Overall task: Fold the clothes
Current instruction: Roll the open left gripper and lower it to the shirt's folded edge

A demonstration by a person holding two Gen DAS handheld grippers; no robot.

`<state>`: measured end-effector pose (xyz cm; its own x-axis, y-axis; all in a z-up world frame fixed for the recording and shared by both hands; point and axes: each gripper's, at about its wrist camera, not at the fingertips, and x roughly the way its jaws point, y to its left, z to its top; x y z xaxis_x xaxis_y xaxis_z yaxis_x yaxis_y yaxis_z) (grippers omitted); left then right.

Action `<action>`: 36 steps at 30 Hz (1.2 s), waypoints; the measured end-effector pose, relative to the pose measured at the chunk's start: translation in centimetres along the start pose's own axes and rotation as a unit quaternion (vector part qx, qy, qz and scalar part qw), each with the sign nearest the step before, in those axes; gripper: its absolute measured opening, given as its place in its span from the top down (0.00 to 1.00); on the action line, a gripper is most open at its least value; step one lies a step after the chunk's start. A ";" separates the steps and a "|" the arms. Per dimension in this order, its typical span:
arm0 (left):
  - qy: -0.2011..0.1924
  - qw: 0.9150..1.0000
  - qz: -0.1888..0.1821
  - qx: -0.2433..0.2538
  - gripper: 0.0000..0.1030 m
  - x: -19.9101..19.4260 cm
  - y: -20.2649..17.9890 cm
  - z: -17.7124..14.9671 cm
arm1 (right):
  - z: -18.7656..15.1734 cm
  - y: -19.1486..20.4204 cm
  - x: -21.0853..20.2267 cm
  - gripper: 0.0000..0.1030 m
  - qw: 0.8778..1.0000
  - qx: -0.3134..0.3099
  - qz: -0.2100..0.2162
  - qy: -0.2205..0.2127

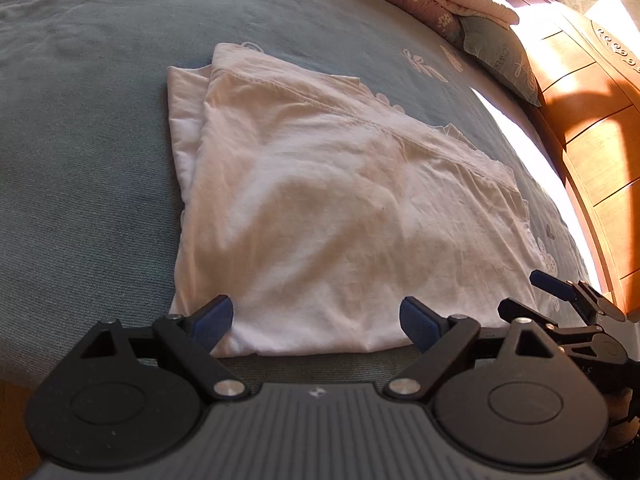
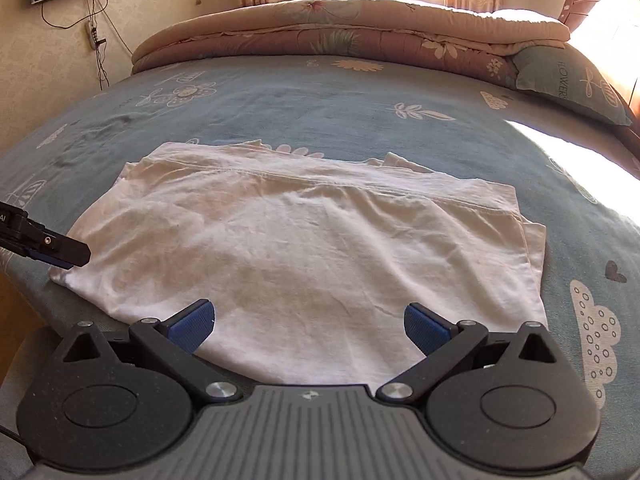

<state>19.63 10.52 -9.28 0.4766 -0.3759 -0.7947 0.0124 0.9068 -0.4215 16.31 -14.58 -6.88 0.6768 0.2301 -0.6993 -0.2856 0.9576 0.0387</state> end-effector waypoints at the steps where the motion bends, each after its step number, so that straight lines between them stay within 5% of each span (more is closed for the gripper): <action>1: -0.001 1.000 -0.004 0.007 0.10 -0.1 0.0 -0.2 | -0.2 0.6 0.9 0.00 1.000 -0.003 -0.002 0.008; 4: -0.005 1.000 -0.006 0.021 0.10 -0.9 -0.2 -0.3 | -1.7 1.5 2.8 0.00 0.999 -0.008 -0.003 0.045; 10: -0.074 0.996 -0.055 0.020 0.09 -2.2 0.3 2.7 | -2.9 1.5 2.4 0.00 1.000 -0.005 -0.003 0.023; 14: -0.064 0.998 -0.022 -0.015 0.10 -0.4 2.5 2.8 | -3.1 1.4 2.3 0.00 1.000 -0.007 0.000 0.021; 21: -0.081 0.995 -0.062 -0.010 0.09 -1.9 2.9 3.2 | -3.5 1.4 2.2 0.00 1.000 -0.014 -0.002 0.016; 25: -0.062 0.996 -0.064 -0.024 0.09 -0.8 3.6 2.8 | -3.5 1.4 2.1 0.00 1.000 -0.014 -0.003 0.015; 36: -0.089 0.994 -0.066 -0.023 0.09 -3.1 4.2 4.1 | -3.7 1.4 2.1 0.00 1.000 -0.016 -0.002 0.008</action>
<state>21.81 16.32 -6.77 0.6211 -0.4480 -0.6431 0.0471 0.8404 -0.5399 14.82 -13.44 -10.98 0.6675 0.2231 -0.7104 -0.3041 0.9525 0.0134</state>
